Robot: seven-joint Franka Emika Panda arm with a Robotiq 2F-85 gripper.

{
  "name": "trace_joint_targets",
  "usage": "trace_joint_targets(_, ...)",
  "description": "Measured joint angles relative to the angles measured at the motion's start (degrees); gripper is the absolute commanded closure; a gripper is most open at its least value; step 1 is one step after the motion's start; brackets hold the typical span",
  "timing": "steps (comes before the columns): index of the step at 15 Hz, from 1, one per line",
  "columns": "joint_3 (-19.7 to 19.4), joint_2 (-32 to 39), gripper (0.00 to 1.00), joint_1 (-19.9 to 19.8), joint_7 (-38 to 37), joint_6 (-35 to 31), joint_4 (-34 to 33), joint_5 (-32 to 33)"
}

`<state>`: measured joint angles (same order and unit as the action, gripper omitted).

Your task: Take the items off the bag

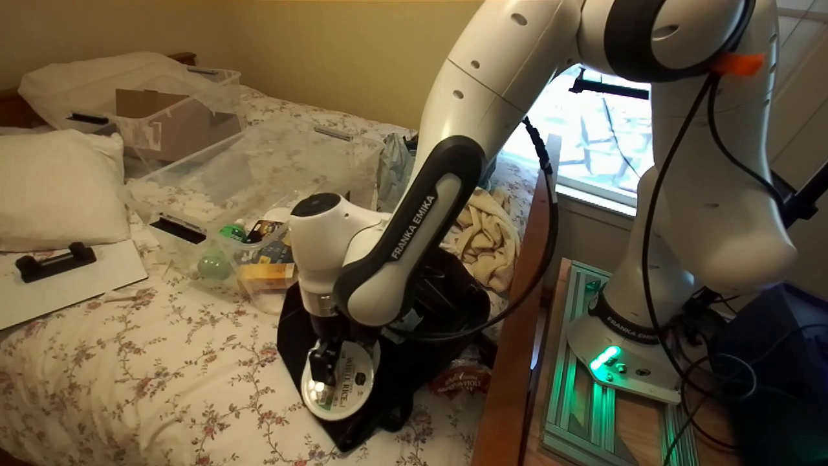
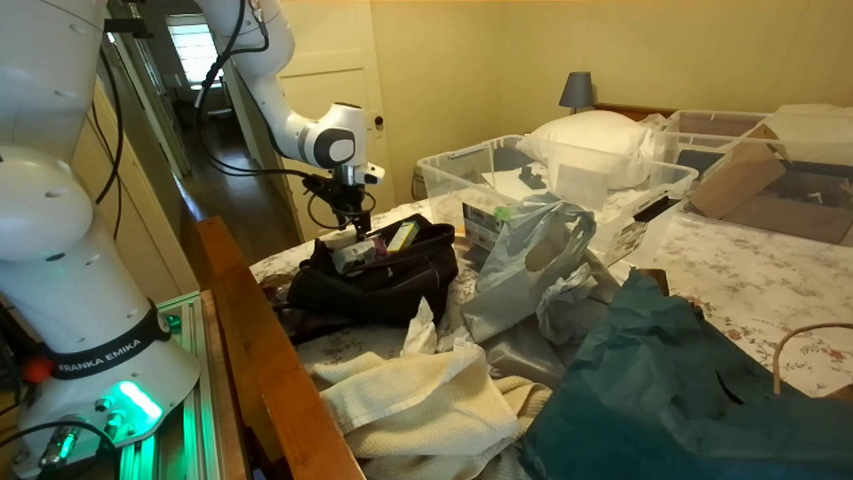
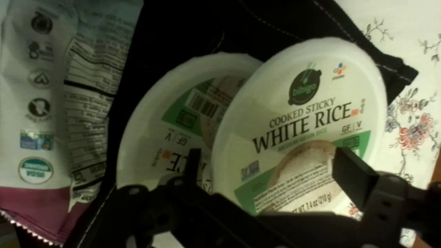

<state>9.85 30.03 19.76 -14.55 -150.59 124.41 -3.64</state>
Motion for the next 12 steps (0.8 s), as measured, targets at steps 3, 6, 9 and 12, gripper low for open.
trace_joint_targets(3,1.8,1.8,0.46,-1.9,3.2,-3.1,0.0,-0.9)
trace_joint_targets(6,4.1,3.0,0.66,-4.4,6.7,-5.1,0.0,-2.1)
trace_joint_targets(9,7.0,3.7,0.79,-7.5,11.0,-7.3,0.0,-3.9)
trace_joint_targets(12,10.2,4.6,0.88,-11.1,15.6,-9.7,0.0,-5.9)
